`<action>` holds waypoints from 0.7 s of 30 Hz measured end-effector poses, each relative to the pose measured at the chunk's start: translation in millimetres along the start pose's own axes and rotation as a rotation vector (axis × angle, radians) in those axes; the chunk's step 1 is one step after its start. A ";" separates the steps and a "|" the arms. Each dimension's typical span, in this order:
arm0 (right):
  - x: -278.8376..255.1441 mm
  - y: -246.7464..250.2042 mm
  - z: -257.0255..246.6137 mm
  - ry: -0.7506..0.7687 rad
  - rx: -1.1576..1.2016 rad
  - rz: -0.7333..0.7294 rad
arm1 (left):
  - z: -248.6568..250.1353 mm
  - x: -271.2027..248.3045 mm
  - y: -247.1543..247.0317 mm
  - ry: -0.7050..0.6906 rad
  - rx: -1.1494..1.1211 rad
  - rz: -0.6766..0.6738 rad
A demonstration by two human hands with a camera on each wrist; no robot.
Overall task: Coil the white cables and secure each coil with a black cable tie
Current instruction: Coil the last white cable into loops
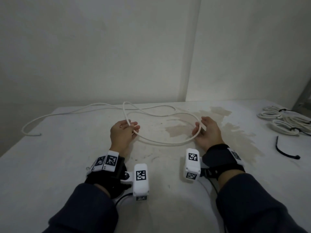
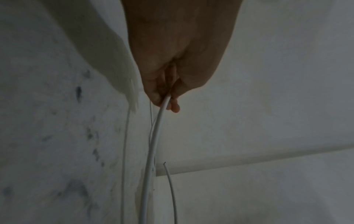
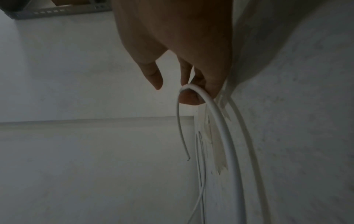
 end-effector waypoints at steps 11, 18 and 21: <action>16.6 -5.1 13.4 0.085 -0.059 0.000 | -8.7 5.8 -12.1 0.178 -0.391 -0.324; 23.0 4.7 7.0 0.180 0.093 0.094 | -19.4 1.0 -16.8 0.135 0.141 -0.401; 21.0 4.4 7.0 0.174 0.125 0.075 | -19.5 3.7 -16.8 0.191 0.167 -0.358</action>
Point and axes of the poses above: each hand's wrist, its own x-axis towards the middle knuckle, its own y-axis out of the back of the hand, z = x × y, the point moved 2 cm from there along x, towards the middle knuckle, and after that the axes turned 14 degrees about x, right-handed, at the moved point
